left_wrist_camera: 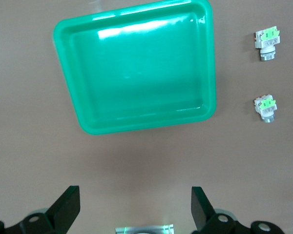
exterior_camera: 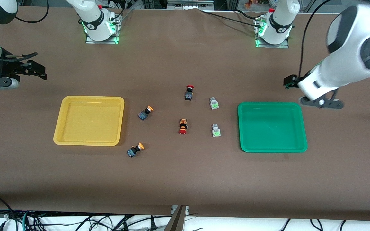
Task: Place green and yellow buttons in trays
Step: 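Reach the left gripper toward a green-and-white button beside the green tray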
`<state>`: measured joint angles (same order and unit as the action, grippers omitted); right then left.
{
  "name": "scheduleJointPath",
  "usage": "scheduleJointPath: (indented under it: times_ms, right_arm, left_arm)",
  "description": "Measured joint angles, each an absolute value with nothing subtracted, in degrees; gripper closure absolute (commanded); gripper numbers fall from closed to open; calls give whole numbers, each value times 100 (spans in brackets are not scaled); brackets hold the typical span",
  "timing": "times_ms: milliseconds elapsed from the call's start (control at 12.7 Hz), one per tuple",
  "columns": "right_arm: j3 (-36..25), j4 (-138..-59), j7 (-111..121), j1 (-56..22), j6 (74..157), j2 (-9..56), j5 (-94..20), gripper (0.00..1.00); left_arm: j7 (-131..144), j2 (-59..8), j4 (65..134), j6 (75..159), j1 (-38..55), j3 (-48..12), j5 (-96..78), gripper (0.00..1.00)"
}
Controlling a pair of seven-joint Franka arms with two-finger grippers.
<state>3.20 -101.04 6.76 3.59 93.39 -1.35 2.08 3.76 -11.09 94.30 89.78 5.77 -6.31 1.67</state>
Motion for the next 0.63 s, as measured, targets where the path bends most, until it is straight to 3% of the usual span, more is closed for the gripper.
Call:
scheduleJointPath:
  times_ms: [632]
  right_arm:
    - [367, -10107, 674, 359, 9333, -114, 206, 0]
  left_arm:
    - [2138, -3031, 8879, 11776, 1783, -670, -78, 0]
